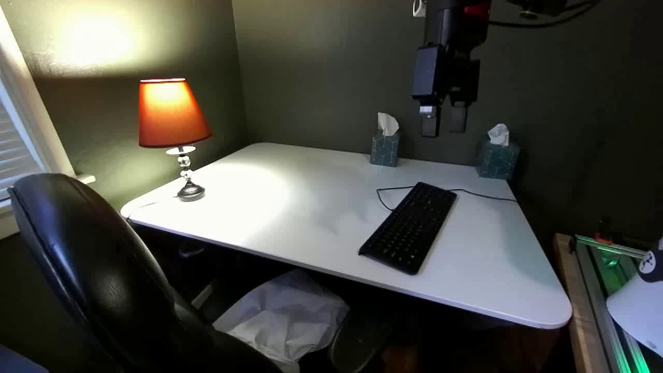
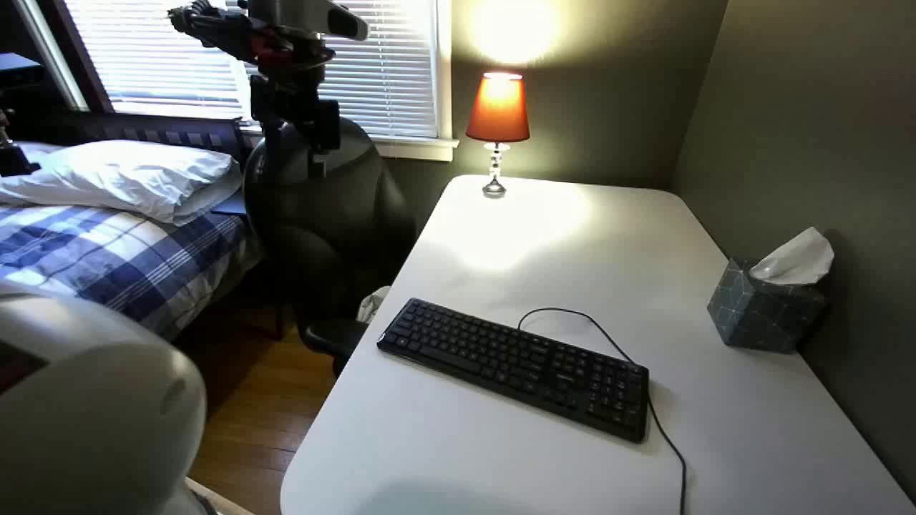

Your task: Press a key on the keyboard.

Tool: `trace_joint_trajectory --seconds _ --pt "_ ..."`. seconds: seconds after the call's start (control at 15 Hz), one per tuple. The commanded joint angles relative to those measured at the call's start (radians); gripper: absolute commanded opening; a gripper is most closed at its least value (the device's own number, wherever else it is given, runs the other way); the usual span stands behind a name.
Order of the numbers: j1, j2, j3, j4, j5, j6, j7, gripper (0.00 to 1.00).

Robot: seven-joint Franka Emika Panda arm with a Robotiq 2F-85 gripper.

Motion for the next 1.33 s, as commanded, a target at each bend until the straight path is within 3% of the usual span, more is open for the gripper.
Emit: trace_joint_trajectory --seconds 0.0,0.27,0.93,1.27 --pt "-0.003 0.000 0.003 0.002 0.001 -0.002 -0.001 1.00" --pt "-0.022 0.004 -0.013 -0.003 -0.001 0.005 0.005 1.00" --pt "-0.185 0.009 -0.104 -0.099 0.004 0.086 0.124 1.00" --pt "-0.249 0.003 -0.142 -0.178 0.018 0.180 0.199 1.00"
